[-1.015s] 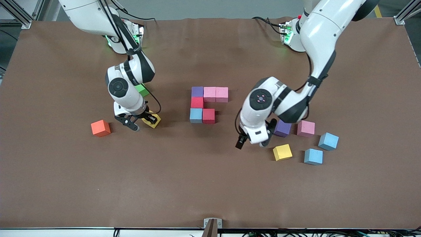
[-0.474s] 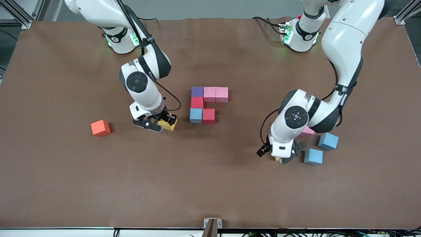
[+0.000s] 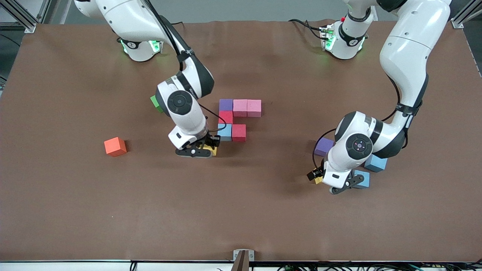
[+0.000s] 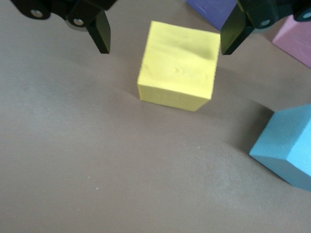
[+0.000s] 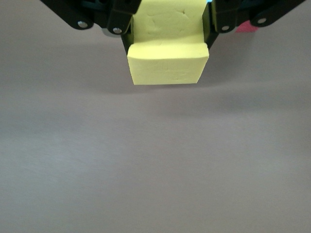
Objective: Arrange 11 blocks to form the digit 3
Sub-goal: 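Grasp the other yellow block with the left gripper while the right gripper carries yellow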
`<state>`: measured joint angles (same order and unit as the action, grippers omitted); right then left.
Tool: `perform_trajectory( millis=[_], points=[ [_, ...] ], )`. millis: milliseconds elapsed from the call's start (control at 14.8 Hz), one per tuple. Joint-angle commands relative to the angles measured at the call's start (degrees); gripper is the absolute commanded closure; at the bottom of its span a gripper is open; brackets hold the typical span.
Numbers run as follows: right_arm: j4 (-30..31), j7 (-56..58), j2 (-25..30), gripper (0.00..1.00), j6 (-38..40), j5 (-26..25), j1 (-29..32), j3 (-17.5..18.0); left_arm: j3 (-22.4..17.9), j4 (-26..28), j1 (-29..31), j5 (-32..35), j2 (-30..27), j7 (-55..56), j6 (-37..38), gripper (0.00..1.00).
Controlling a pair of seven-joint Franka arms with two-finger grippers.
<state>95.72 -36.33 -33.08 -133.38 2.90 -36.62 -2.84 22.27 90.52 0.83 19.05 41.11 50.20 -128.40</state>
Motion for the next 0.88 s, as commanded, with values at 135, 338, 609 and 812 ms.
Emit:
perform_trajectory(
  millis=[135, 338, 609, 812],
  points=[
    [-6.7, 0.7, -5.7, 0.97, 1.0, 0.5, -1.2, -0.3, -0.4, 0.4, -0.1, 4.0, 0.6, -5.7, 0.3, 0.00],
    [-6.7, 0.6, -5.7, 0.97, 1.0, 0.6, -2.0, -0.3, -0.4, 0.4, -0.1, 5.6, 1.8, -7.7, 0.3, 0.00],
    [-6.7, 0.6, -6.9, 0.97, 1.0, 0.6, -3.2, -0.3, -0.4, 0.3, -0.1, 7.0, 2.8, -9.2, 0.2, 0.03],
    [-6.8, 0.8, -7.3, 0.97, 1.3, 0.5, -3.2, -0.3, -0.4, 0.2, -0.1, 6.5, 2.9, -8.7, -0.4, 0.51]
  ],
)
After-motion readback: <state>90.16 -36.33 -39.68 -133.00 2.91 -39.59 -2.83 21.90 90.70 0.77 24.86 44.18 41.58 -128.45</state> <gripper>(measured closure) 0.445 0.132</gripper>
